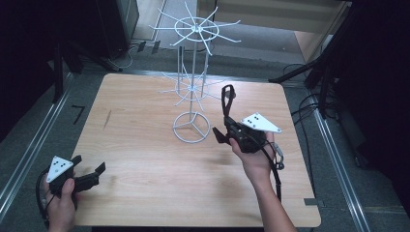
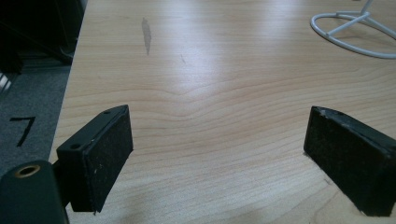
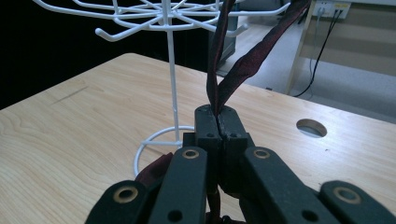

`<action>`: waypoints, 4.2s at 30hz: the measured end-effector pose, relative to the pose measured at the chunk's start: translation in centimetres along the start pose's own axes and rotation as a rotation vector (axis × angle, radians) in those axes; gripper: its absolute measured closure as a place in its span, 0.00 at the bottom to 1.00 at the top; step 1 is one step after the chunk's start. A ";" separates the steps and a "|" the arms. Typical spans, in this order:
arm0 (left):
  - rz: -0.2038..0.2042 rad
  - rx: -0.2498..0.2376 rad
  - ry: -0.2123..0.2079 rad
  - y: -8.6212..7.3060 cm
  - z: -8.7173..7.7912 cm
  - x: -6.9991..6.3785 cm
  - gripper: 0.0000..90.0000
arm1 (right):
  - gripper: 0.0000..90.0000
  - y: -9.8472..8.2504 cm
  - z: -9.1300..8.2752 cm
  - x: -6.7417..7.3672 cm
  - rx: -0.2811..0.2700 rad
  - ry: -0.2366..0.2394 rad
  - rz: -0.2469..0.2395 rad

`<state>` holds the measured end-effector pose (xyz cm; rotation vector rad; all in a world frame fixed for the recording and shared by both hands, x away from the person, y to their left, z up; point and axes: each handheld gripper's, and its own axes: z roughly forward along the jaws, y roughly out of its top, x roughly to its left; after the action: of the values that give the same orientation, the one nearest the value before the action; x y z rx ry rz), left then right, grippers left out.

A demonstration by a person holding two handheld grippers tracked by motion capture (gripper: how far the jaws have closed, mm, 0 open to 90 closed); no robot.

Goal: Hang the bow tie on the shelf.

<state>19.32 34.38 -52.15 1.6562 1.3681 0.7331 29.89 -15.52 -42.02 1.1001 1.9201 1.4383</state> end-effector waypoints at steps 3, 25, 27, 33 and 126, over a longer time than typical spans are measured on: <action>-0.002 -0.003 0.001 0.0 0.0 0.0 0.10 | 1.00 -0.1 0.4 0.2 0.011 0.008 0.003; -0.006 -0.005 0.001 0.0 0.0 0.0 0.10 | 1.00 -1.2 4.1 1.8 0.071 0.037 -0.015; -0.006 -0.004 0.000 0.0 0.0 0.0 0.10 | 1.00 -1.3 4.3 1.9 0.074 0.037 -0.016; -0.007 -0.003 0.001 0.0 0.0 0.0 0.10 | 1.00 -1.5 5.5 1.9 0.098 0.039 -0.006; 0.002 -0.005 0.012 0.0 0.0 -0.2 0.10 | 0.00 -11.4 -9.4 -10.3 0.135 -0.236 0.136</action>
<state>19.27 34.23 -52.15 1.6515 1.3725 0.7481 24.78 -30.56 -50.60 1.4191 1.8244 1.1992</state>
